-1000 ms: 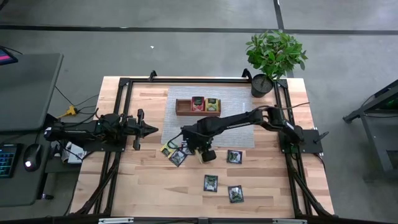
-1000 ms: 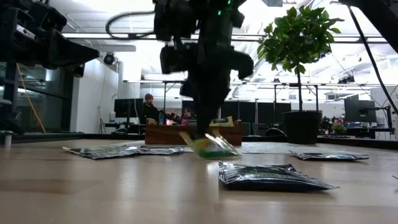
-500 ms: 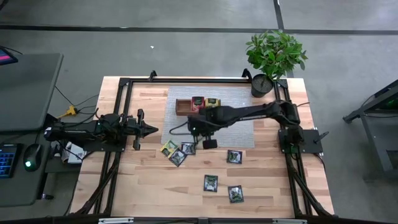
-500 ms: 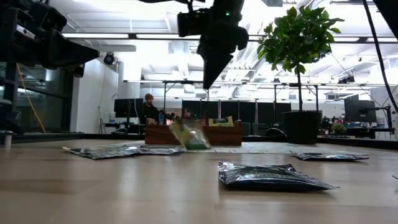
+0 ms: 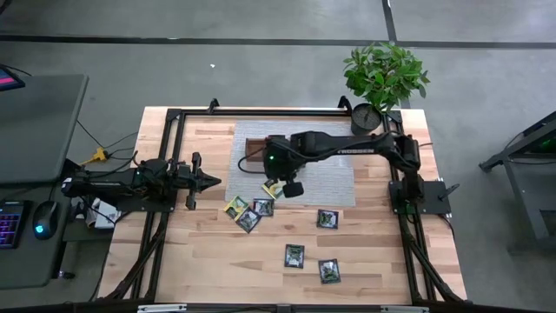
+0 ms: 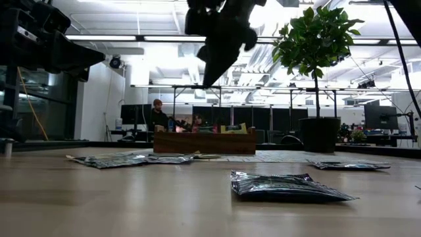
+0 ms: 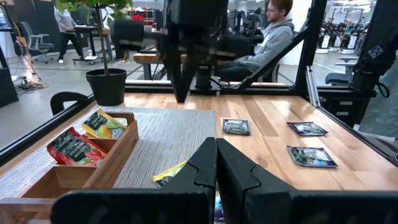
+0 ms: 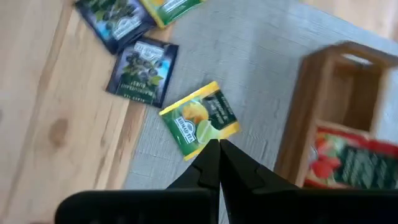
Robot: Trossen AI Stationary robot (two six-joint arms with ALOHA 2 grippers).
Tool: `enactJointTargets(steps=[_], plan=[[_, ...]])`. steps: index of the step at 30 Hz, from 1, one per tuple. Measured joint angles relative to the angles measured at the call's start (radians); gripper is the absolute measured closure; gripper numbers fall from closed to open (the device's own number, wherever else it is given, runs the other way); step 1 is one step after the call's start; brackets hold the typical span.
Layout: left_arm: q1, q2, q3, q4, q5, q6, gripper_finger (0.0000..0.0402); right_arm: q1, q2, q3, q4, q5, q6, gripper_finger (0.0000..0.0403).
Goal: Pick & Place Tea
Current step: Put the yellow tea bag into the right section of the wooden organizer
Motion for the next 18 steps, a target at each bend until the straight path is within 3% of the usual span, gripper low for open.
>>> enactJointTargets(steps=[6, 18], plan=[[0.000, 0.000, 0.000, 0.000, 0.000, 0.000, 0.0401, -0.015, 0.057, 0.000, 0.058, -0.003, -0.083, 0.0366], [0.000, 0.000, 0.000, 0.000, 0.000, 0.000, 0.0401, -0.031, 0.165, -0.001, 0.094, 0.001, -0.169, 0.0194]])
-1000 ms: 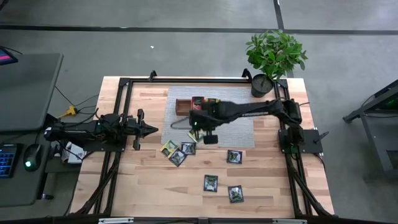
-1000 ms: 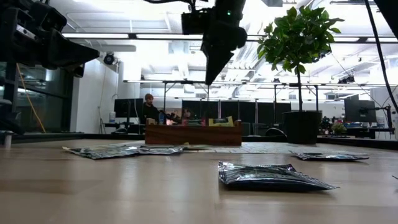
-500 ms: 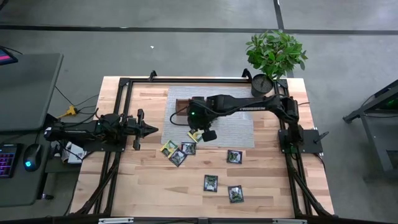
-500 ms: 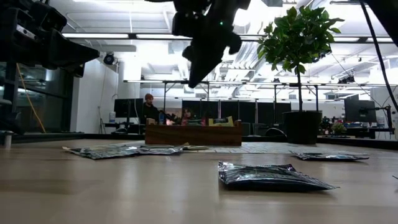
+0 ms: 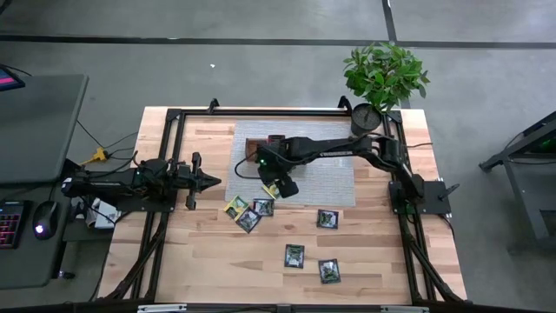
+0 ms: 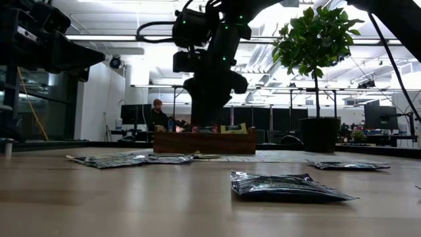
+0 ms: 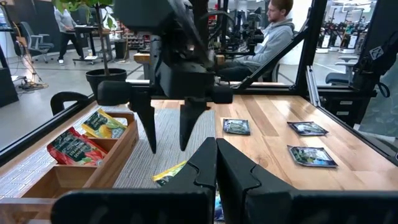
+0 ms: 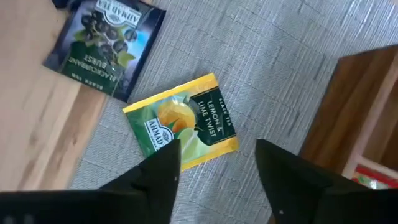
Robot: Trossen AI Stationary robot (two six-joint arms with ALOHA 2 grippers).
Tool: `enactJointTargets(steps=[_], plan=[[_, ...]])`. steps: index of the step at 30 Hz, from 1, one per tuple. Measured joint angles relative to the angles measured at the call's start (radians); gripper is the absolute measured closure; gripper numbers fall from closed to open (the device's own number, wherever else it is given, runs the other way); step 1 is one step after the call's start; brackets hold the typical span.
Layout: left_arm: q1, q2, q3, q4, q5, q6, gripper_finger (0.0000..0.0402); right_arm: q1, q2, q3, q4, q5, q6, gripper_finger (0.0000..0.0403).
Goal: Pick & Place Tea
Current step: Put the yellow tea bag into the right section of the wooden organizer
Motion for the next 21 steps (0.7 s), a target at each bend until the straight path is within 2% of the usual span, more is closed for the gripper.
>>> enactJointTargets(steps=[5, 9, 21], plan=[[0.000, 0.000, 0.000, 0.000, 0.000, 0.000, 0.0401, 0.008, 0.026, 0.000, 0.026, 0.050, -0.071, 0.0181], [0.000, 0.000, 0.000, 0.000, 0.000, 0.000, 0.0401, 0.005, 0.046, 0.000, 0.047, 0.046, -0.074, 0.0181], [0.000, 0.000, 0.000, 0.000, 0.000, 0.000, 0.0401, -0.022, 0.076, 0.000, 0.105, -0.043, -0.074, 0.0181]])
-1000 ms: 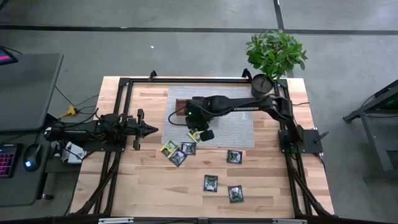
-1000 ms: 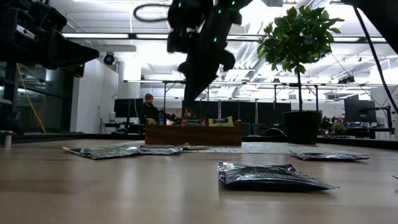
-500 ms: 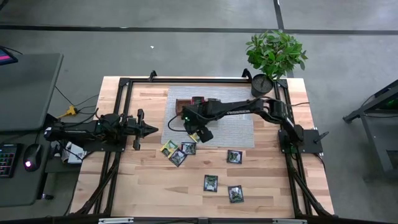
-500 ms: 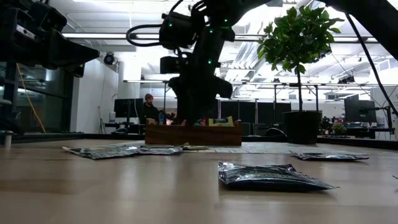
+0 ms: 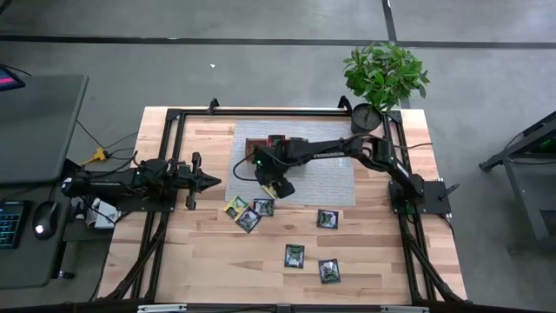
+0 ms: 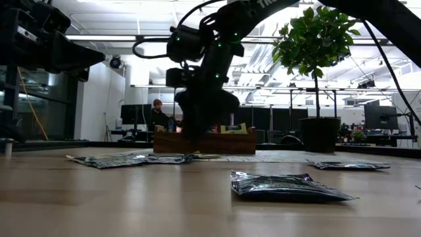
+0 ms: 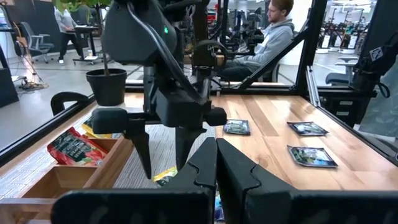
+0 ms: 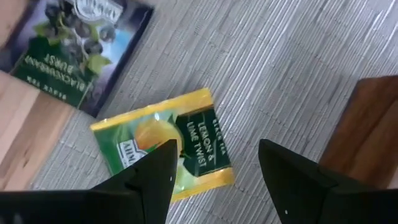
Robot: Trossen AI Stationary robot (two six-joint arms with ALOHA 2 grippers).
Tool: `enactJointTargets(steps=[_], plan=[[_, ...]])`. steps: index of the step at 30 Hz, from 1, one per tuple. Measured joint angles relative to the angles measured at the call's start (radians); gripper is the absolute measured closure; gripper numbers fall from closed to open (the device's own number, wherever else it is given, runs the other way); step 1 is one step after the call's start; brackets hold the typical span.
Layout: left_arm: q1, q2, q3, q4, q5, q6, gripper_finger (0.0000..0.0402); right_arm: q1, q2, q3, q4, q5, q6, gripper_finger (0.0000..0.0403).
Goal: Pick & Place Tea
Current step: Put the yellow tea bag into the right section of the wooden organizer
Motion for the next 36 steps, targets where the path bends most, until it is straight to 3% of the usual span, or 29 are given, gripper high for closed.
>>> enactJointTargets(steps=[21, 36], plan=[[0.000, 0.000, 0.000, 0.000, 0.001, 0.000, 0.0401, -0.014, 0.068, 0.002, 0.011, -0.100, 0.037, 0.0183], [0.000, 0.000, 0.000, 0.000, 0.000, 0.000, 0.0401, -0.028, 0.071, 0.002, -0.029, -0.137, 0.088, 0.0290]])
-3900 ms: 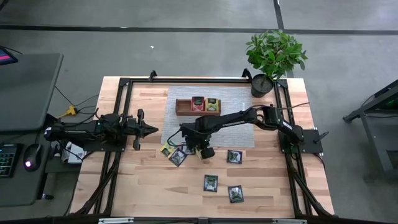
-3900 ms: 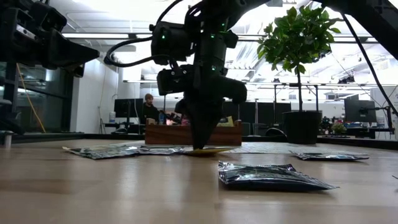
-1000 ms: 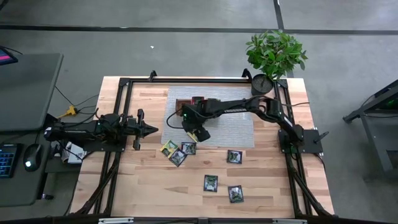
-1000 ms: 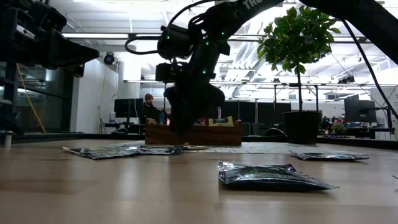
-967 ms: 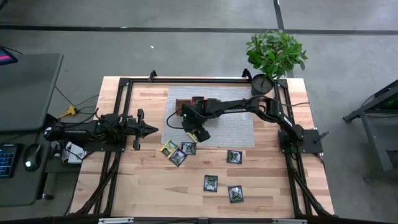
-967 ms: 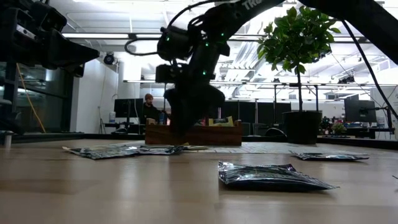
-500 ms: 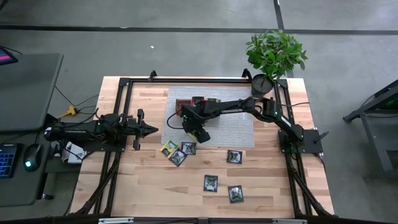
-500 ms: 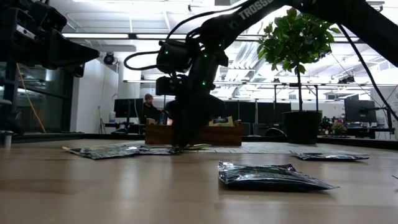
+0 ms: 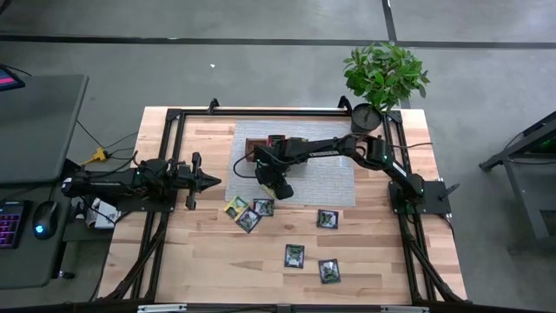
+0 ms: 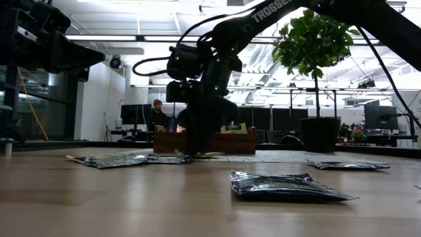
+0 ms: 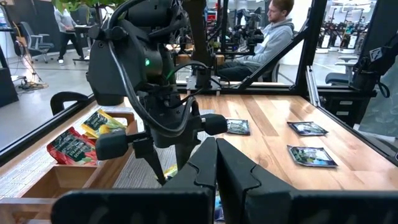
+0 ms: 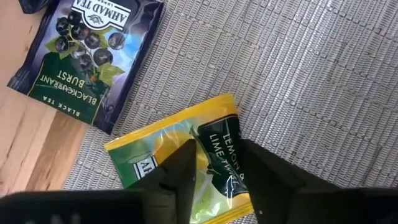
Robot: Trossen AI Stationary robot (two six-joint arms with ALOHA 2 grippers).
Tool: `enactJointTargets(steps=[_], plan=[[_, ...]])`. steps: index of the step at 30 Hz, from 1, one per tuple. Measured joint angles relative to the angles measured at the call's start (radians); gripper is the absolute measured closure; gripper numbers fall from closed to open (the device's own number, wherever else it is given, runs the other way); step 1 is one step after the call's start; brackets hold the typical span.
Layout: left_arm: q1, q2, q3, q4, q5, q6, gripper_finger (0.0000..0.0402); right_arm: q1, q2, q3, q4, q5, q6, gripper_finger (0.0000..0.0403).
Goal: Pick & Place Tea
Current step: Put the yellow tea bag into the right section of the wooden organizer
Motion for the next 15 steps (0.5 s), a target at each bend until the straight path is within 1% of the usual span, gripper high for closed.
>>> enactJointTargets(steps=[10, 15], plan=[[0.000, 0.000, 0.000, 0.000, 0.000, 0.000, 0.0401, 0.001, 0.000, -0.001, 0.001, 0.007, 0.000, 0.0393], [0.000, 0.000, 0.000, 0.000, 0.000, 0.000, 0.0401, 0.003, 0.000, 0.001, -0.004, 0.023, 0.000, 0.0397]])
